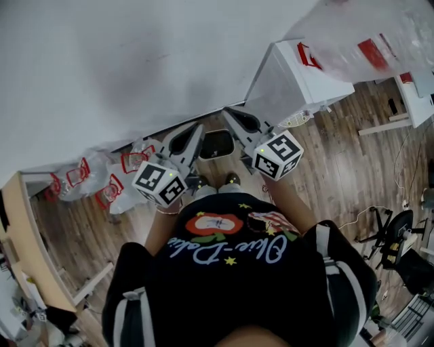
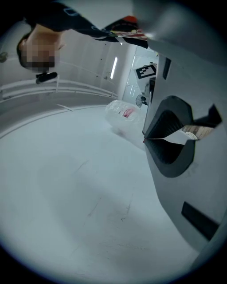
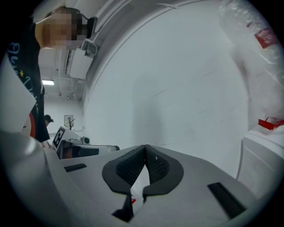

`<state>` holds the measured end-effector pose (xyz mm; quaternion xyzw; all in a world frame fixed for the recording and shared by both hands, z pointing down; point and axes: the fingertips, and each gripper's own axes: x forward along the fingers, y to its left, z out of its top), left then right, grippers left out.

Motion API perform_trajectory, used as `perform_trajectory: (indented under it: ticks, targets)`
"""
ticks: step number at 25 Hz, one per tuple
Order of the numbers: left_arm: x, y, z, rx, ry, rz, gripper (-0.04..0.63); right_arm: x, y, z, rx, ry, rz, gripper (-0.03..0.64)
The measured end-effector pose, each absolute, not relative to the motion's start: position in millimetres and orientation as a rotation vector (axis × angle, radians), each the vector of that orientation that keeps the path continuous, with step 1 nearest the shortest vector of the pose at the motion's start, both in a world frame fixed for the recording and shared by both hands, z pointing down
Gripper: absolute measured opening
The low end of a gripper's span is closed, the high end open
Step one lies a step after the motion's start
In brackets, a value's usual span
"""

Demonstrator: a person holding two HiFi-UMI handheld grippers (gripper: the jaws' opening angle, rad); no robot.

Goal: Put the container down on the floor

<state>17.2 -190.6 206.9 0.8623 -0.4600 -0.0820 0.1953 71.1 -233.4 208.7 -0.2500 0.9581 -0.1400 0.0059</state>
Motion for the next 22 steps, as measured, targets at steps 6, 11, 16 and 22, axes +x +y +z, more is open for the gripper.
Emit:
perform_trajectory:
  ticks: [6,11,16,22]
  targets:
    - [16.4,-189.3,200.4,2.414,-1.323,-0.215,0.005,76.7,-233.4,201.8,-0.809,2.990,-0.413,0.000]
    - [17.1,-189.6,201.7,2.411,-1.335,-0.218,0.005,79.4,-233.4,203.7,-0.816,3.018,-0.384,-0.002]
    - [13.1,-190.5,201.2,2.411,-1.351,-0.207,0.005,76.3,-233.9,203.5,-0.795,3.015,-0.404,-0.002]
    - [9.5,-188.0,202.7,2.394,-1.358,-0.200,0.005,70.3,-230.7,202.0,-0.769,3.017,-0.408,-0.002]
